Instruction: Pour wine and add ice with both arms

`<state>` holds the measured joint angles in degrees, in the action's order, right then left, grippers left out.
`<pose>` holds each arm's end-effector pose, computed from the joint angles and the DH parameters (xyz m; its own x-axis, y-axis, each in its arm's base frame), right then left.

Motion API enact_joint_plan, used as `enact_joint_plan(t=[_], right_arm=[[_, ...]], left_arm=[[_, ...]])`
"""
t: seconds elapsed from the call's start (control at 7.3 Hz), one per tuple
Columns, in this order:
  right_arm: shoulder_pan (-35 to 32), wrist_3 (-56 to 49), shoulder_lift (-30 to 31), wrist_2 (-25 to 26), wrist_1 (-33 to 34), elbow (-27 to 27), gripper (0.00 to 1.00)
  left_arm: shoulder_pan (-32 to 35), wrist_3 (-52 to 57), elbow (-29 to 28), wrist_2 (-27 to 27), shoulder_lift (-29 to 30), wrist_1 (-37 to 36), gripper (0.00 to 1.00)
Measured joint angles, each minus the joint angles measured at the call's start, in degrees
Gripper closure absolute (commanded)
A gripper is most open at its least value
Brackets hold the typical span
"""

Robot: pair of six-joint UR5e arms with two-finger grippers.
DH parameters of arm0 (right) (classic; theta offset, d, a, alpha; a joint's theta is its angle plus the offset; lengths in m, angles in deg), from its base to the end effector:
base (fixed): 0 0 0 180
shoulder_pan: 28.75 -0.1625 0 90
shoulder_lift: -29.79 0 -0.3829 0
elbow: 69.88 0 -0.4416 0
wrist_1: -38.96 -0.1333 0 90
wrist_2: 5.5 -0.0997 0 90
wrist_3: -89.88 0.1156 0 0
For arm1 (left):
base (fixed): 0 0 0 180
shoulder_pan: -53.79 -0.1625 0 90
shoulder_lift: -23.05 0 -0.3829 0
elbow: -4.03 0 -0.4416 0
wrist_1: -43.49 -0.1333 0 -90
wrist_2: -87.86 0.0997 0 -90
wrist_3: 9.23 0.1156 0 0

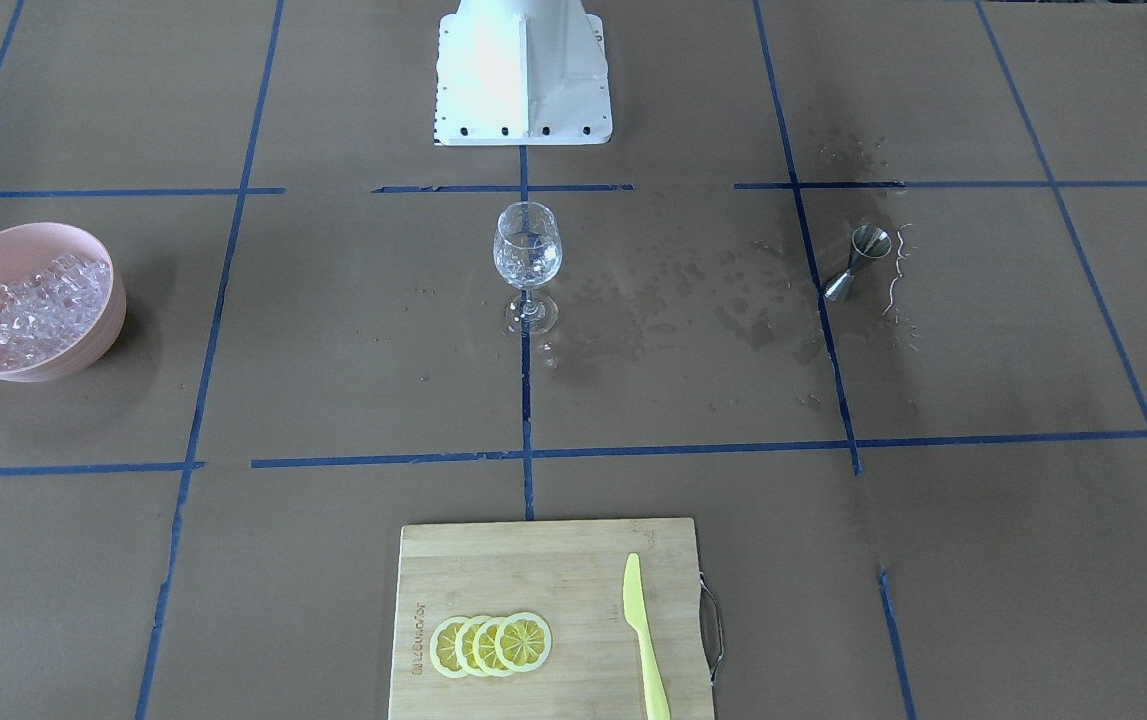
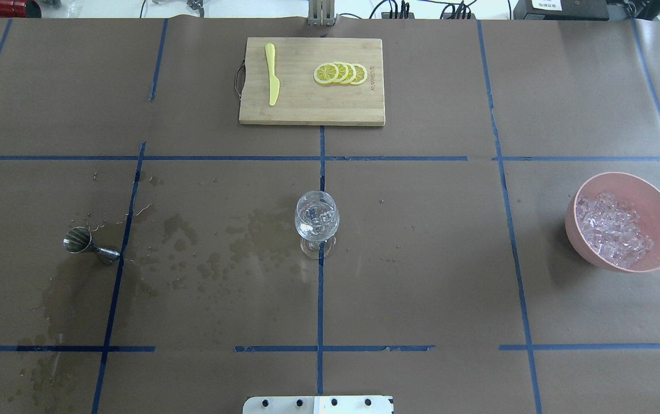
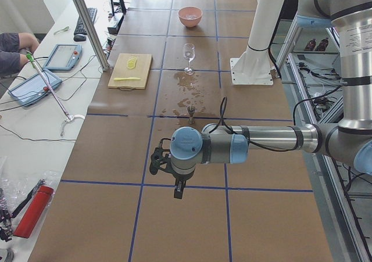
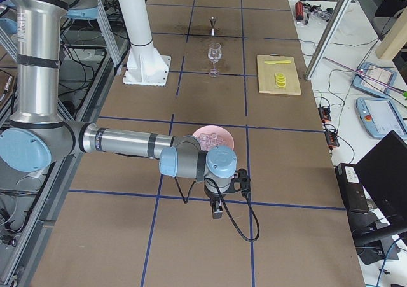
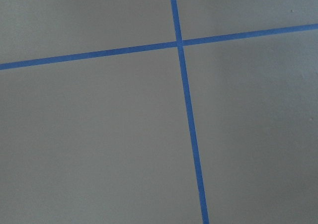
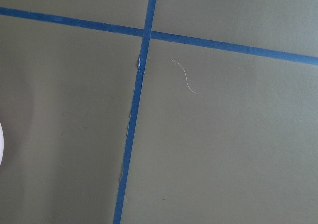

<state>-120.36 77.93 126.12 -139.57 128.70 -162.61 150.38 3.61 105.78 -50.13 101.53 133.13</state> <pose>0.0667 -0.4915 0.6595 0.7073 -0.1472 0.6914 0.1210 0.9888 0.0868 -0.1004 -0.4561 0.6135 0.6735 0.1442 -0.7250 -0.0358 0.9860 0.1629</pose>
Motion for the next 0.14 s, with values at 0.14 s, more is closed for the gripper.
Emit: enact_joint_plan(t=[0.14], right_arm=[[0.0, 0.0, 0.0, 0.0, 0.0, 0.0, 0.00]], left_arm=[[0.0, 0.0, 0.0, 0.0, 0.0, 0.0, 0.00]])
